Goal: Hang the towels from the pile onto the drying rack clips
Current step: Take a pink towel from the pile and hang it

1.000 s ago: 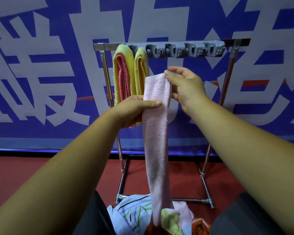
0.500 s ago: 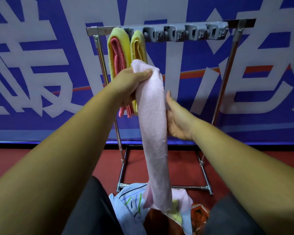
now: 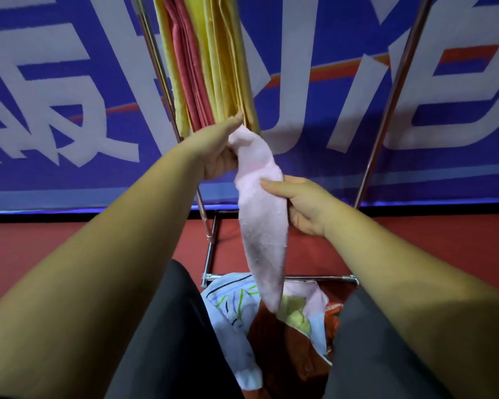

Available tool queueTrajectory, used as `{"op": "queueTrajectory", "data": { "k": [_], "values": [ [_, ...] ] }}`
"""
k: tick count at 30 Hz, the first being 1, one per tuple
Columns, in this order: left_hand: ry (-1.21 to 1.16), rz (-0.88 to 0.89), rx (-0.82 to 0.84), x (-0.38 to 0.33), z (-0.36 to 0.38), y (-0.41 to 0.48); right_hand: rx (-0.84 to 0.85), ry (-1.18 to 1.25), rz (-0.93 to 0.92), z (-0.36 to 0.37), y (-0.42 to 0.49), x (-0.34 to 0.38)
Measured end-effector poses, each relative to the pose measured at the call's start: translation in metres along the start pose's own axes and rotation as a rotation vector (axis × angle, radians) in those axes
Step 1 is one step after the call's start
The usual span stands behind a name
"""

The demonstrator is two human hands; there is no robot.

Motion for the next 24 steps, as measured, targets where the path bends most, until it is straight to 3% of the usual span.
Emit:
{"op": "queueTrajectory", "data": {
  "k": [4,11,14,19,24],
  "values": [
    [0.097,-0.110,0.092,0.066,0.006,0.000,-0.016,0.140,0.024,-0.010,0.016,-0.022],
    [0.298,-0.297,0.013,0.173,-0.007,-0.007,-0.199,0.271,0.243,-0.042,0.036,-0.086],
    [0.369,-0.355,0.007,0.216,-0.011,-0.017,-0.283,0.267,0.246,-0.048,0.043,-0.090],
    [0.569,-0.186,0.294,0.236,0.021,-0.022,-0.289,0.354,0.163,-0.051,0.058,-0.084],
    [0.648,-0.021,0.180,0.248,0.030,0.000,-0.325,0.556,0.093,-0.056,0.066,-0.079]
  ]
}}
Point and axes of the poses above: each hand's wrist, its own y-axis towards the middle knuckle, its own z-axis out of the palm, x = y × z, the point moved 9 cm from there along y, towards the middle knuckle, and after that the axes turned 9 degrees about z, right-handed, at the moved point
